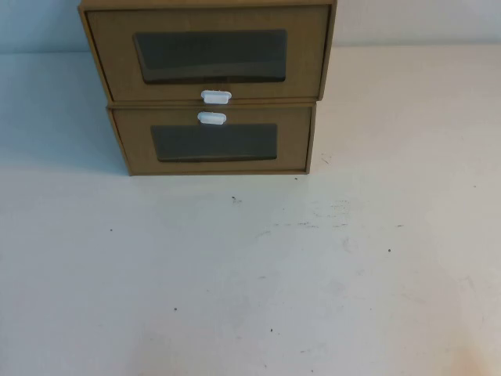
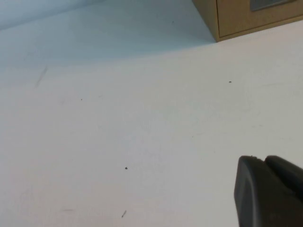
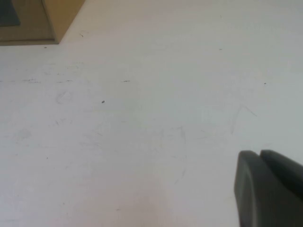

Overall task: Open the shoe box
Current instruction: 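Pull the top drawer of the cardboard box fully open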

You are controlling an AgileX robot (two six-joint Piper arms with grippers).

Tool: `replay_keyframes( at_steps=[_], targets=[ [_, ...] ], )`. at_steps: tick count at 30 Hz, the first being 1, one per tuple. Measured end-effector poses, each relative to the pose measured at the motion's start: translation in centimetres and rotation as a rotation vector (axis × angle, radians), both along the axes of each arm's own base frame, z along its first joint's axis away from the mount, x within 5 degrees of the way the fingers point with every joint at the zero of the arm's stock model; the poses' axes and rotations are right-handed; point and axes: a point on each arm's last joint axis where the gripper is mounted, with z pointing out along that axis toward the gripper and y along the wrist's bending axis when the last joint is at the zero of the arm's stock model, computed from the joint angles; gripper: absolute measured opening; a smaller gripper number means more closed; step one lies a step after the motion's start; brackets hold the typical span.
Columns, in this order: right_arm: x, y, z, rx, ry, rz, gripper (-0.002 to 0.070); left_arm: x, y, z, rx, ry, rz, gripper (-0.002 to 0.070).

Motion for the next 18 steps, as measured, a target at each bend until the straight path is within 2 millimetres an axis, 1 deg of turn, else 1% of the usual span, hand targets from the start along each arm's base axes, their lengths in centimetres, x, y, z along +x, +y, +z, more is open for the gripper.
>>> replay_keyframes(
  at_steps=[7,18],
  targets=[
    [0.06,-0.01,0.17,0.002,-0.019,-0.001,-0.0014,0.00,-0.19,0.05,-0.052,-0.002,-0.006,-0.0004],
    [0.18,-0.02,0.58,0.008,-0.067,-0.005,-0.0014,0.01,-0.21,0.07,-0.063,-0.004,-0.005,-0.0004]
  ],
)
